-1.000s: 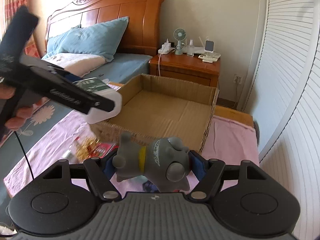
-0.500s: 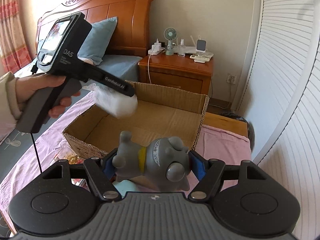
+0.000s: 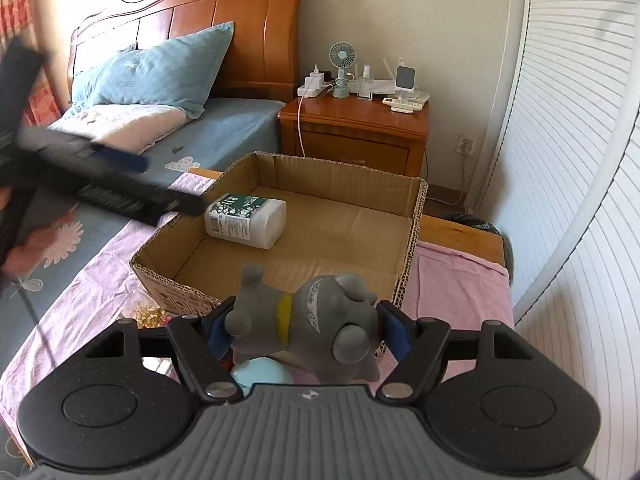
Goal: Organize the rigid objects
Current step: 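Carry the bottle into the box and open left gripper while right tool carries the dog, then lower the gray dog into the box and open the right gripper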
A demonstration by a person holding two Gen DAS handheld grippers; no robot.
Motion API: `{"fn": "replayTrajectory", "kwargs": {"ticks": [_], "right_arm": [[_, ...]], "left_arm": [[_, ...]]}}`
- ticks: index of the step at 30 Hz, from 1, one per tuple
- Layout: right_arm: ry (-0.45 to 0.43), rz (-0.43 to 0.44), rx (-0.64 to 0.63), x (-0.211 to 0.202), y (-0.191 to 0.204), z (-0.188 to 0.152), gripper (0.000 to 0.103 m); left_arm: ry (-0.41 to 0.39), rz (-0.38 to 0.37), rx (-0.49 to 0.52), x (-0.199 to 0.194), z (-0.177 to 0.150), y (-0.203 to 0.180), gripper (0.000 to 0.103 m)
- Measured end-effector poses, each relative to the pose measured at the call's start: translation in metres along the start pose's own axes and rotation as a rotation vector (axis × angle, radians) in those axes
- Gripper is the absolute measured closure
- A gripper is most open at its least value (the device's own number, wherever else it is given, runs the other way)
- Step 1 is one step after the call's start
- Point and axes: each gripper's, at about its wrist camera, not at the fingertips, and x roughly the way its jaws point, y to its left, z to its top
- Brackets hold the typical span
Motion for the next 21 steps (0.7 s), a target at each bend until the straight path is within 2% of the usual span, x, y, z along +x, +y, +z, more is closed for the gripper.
{"fn": "replayTrajectory", "kwargs": {"ticks": [6, 13, 17, 21], "right_arm": [[0.026, 0.007, 0.046, 0.006, 0.002, 0.011, 0.026], [0.058, -0.008, 0.075, 0.023, 0.005, 0.023, 0.026], [0.082, -0.023, 0.099, 0.041, 0.002, 0.032, 0.026], [0.095, -0.042, 0.106, 0.063, -0.003, 0.046, 0.026]], "left_arm": [[-0.016, 0.007, -0.021, -0.042, -0.041, -0.004, 0.003], [0.006, 0.058, -0.107, -0.059, -0.099, -0.008, 0.002], [0.012, 0.140, -0.090, -0.060, -0.117, -0.017, 0.002], [0.013, 0.117, -0.091, -0.062, -0.121, -0.021, 0.002]]}}
